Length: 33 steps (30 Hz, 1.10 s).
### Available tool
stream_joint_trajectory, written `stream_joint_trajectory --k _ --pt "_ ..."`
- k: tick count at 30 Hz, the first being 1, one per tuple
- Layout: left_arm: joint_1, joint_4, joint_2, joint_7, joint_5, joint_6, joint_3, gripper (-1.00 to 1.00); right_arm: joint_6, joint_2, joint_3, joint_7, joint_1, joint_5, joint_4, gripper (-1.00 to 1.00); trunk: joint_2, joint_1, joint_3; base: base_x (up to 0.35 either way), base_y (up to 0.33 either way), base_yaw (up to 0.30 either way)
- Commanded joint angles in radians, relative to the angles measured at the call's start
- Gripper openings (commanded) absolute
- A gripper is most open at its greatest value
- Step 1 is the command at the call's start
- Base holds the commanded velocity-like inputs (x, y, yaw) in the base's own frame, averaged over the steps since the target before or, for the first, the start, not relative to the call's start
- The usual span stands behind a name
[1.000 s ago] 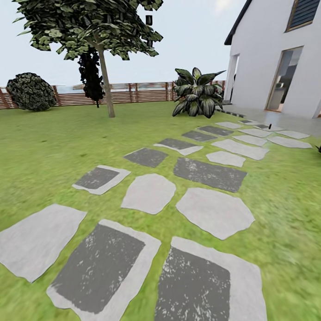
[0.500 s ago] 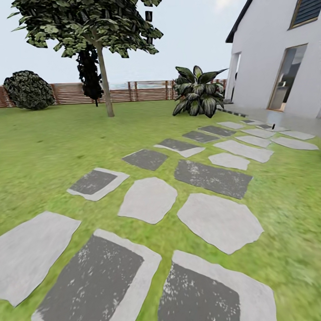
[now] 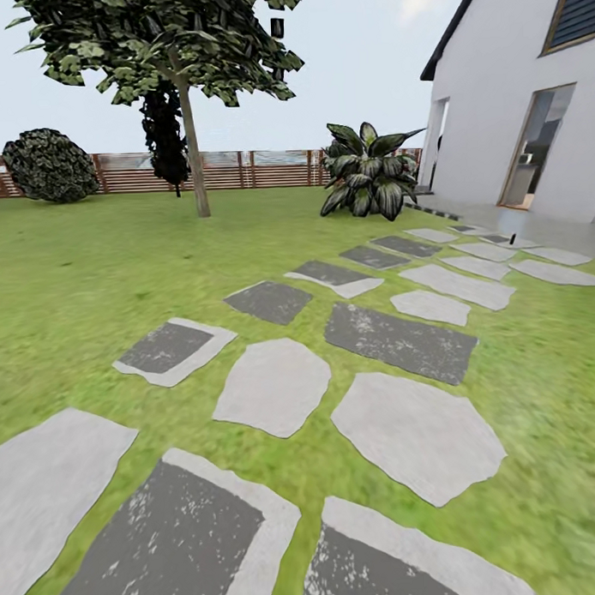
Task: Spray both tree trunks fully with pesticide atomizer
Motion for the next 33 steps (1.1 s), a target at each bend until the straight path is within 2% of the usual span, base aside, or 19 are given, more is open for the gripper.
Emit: stream_joint_trajectory --k 1,25,33 --pt "0.000 0.000 0.000 0.000 0.000 0.000 0.000 1.00 0.000 0.000 0.000 0.000 0.000 0.000 0.000 1.00 0.000 0.000 0.000 0.340 0.000 0.000" --pt "0.000 0.000 0.000 0.000 0.000 0.000 0.000 1.00 0.000 0.000 0.000 0.000 0.000 0.000 0.000 1.00 0.000 0.000 0.000 0.340 0.000 0.000" --pt "0.000 0.000 0.000 0.000 0.000 0.000 0.000 1.00 0.000 0.000 0.000 0.000 0.000 0.000 0.000 1.00 0.000 0.000 0.000 0.340 0.000 -0.197"
